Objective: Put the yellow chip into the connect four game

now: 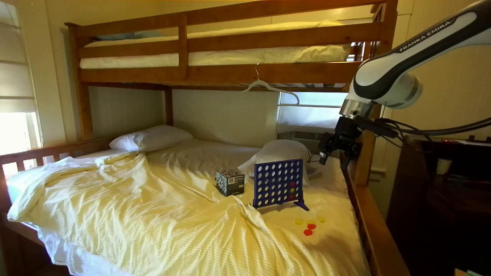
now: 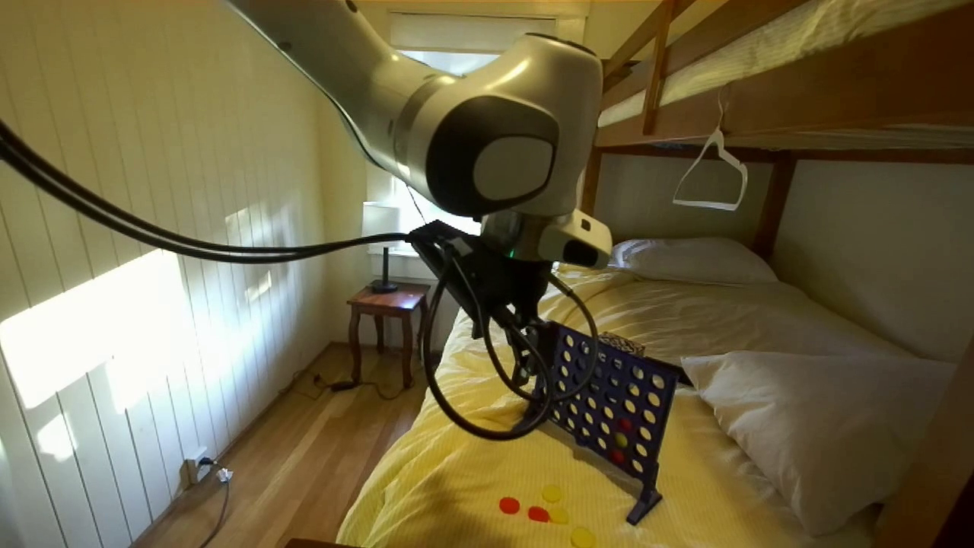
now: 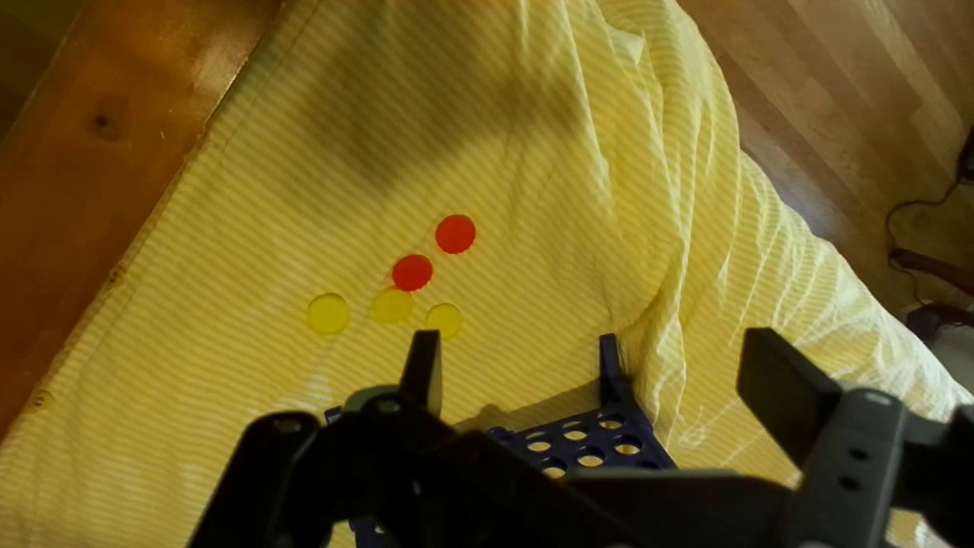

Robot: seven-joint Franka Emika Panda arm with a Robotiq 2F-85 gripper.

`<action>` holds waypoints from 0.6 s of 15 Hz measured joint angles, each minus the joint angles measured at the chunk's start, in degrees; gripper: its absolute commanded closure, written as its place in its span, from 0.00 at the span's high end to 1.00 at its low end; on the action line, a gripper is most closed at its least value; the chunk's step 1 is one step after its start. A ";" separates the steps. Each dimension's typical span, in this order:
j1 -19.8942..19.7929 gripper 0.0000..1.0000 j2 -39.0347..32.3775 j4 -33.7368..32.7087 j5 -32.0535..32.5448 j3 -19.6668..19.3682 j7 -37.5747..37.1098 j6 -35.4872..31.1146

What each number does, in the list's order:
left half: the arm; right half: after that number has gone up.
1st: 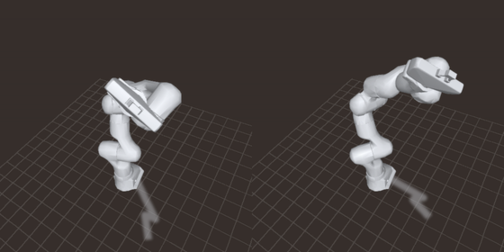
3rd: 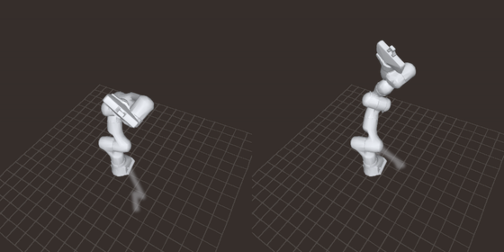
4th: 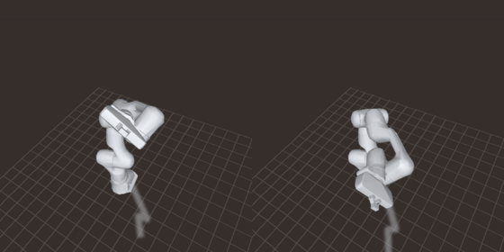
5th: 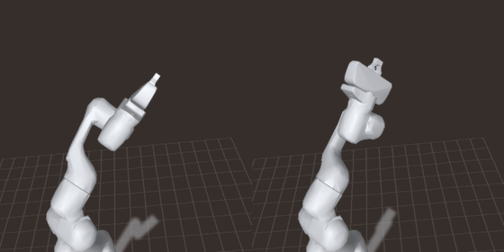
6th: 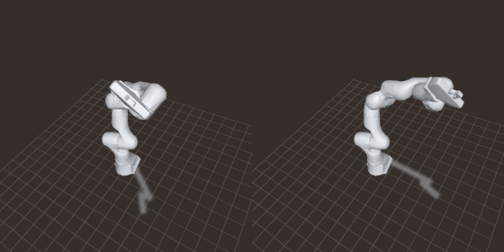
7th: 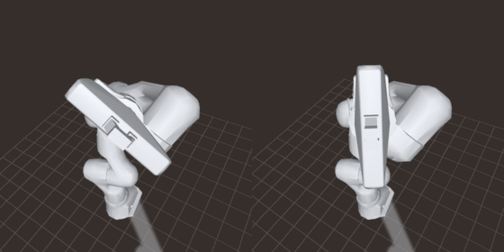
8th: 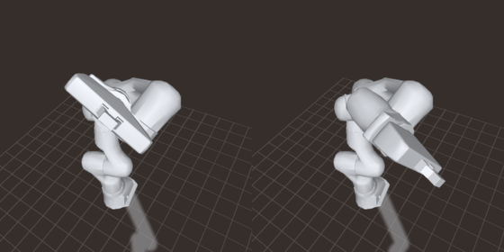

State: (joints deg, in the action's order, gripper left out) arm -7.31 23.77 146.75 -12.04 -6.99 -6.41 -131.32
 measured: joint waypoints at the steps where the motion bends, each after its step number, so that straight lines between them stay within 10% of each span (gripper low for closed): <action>1: 0.00 1.00 0.00 0.00 0.00 0.02 0.00 0.00; 9: -0.36 1.00 -7.05 0.02 8.08 3.11 -4.90 -5.57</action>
State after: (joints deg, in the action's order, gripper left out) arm -7.68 16.73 146.77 -3.96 -3.88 -11.30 -136.89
